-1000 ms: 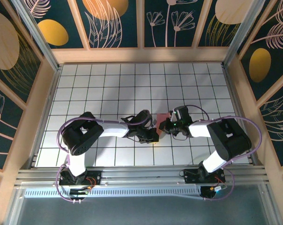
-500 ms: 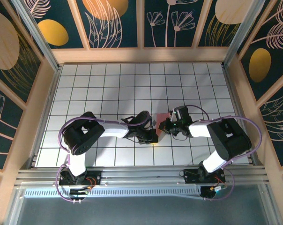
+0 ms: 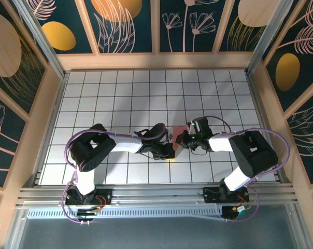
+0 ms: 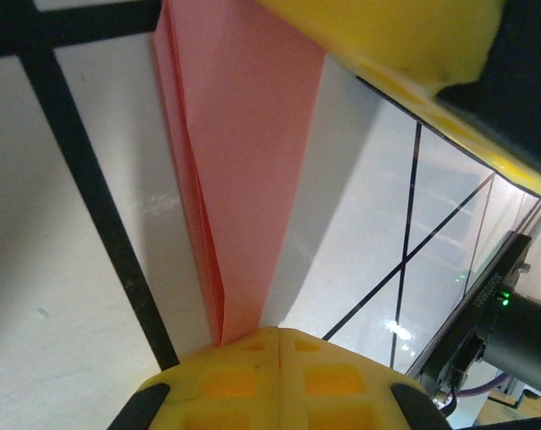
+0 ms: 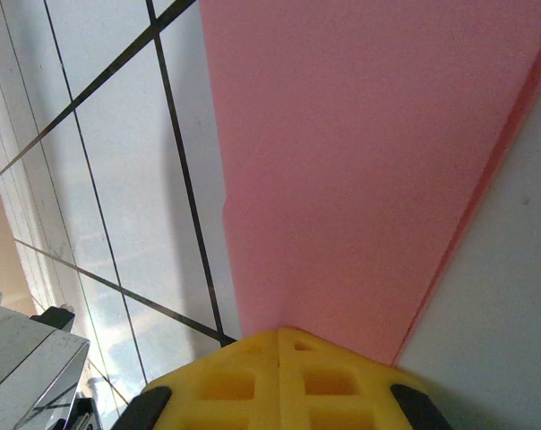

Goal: Fold a paper plane with a square sheet of paper (fold left side to right side)
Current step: Fold the wing for the fifth time at the center of the table.

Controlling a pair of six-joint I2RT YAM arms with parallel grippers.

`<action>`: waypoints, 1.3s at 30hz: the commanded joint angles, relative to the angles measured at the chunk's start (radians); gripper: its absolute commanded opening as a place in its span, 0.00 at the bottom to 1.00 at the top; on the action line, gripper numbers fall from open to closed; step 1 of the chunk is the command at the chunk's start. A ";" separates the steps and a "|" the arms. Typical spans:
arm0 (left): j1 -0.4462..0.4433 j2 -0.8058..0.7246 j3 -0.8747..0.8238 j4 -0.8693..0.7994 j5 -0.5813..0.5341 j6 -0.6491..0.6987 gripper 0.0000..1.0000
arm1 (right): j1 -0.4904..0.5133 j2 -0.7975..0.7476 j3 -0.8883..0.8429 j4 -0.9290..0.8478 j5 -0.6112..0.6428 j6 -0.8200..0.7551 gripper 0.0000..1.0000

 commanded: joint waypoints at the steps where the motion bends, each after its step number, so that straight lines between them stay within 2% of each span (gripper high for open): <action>1: -0.015 0.020 -0.021 -0.086 -0.031 0.023 0.04 | 0.006 0.062 -0.035 -0.176 0.067 -0.031 0.00; 16: -0.049 -0.052 -0.094 -0.106 -0.060 0.003 0.03 | 0.007 0.057 -0.031 -0.188 0.071 -0.032 0.00; 28: -0.032 -0.173 -0.093 0.016 -0.027 -0.042 0.00 | 0.009 0.047 -0.031 -0.191 0.069 -0.032 0.00; 33: 0.008 -0.158 -0.052 0.029 -0.027 -0.030 0.00 | 0.010 0.044 -0.032 -0.188 0.068 -0.029 0.00; 39: 0.038 -0.069 0.023 0.022 -0.002 0.011 0.00 | 0.012 0.049 -0.031 -0.186 0.067 -0.029 0.00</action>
